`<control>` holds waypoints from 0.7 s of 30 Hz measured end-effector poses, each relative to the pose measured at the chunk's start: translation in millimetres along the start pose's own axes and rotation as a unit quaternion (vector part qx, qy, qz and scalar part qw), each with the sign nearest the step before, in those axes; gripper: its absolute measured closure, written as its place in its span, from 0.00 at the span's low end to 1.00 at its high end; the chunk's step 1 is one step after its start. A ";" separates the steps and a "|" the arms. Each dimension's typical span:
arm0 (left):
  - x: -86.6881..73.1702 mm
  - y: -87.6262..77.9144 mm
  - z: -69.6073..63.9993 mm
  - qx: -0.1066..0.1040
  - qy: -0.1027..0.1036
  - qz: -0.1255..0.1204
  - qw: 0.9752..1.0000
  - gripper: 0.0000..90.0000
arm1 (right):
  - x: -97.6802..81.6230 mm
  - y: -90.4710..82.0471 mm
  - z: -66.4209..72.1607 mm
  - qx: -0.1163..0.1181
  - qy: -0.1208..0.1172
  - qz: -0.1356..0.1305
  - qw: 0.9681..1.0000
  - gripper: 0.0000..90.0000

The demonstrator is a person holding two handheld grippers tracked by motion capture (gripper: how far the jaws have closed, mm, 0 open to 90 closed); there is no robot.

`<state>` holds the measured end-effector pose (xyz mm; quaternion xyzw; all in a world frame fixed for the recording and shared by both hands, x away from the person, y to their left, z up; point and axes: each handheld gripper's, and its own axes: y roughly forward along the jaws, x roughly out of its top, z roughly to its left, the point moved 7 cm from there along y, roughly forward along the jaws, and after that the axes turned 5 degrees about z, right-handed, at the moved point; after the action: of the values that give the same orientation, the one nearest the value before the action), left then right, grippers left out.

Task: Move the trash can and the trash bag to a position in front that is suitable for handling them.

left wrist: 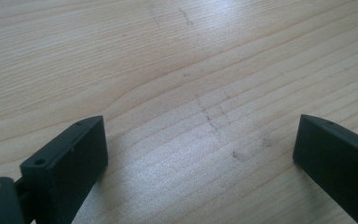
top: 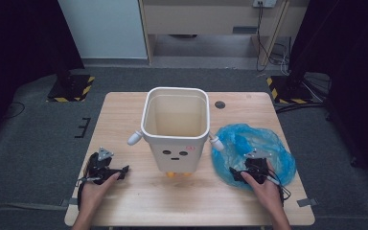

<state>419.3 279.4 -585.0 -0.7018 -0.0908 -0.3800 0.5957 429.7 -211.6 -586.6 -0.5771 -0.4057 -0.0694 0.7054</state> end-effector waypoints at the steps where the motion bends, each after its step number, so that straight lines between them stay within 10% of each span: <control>1: -0.2 -0.2 0.1 0.001 0.001 0.001 1.000 0.02 | -0.1 0.0 0.3 0.000 0.001 0.000 1.000 0.06; 21: 12.4 -6.8 -10.5 -0.044 0.035 -0.009 0.998 0.05 | -0.5 -0.5 0.5 -0.003 0.004 0.000 1.000 0.06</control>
<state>419.5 267.8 -571.8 -0.7130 -0.0594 -0.4129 0.5636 428.8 -211.5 -586.5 -0.5786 -0.4026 -0.0728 0.7055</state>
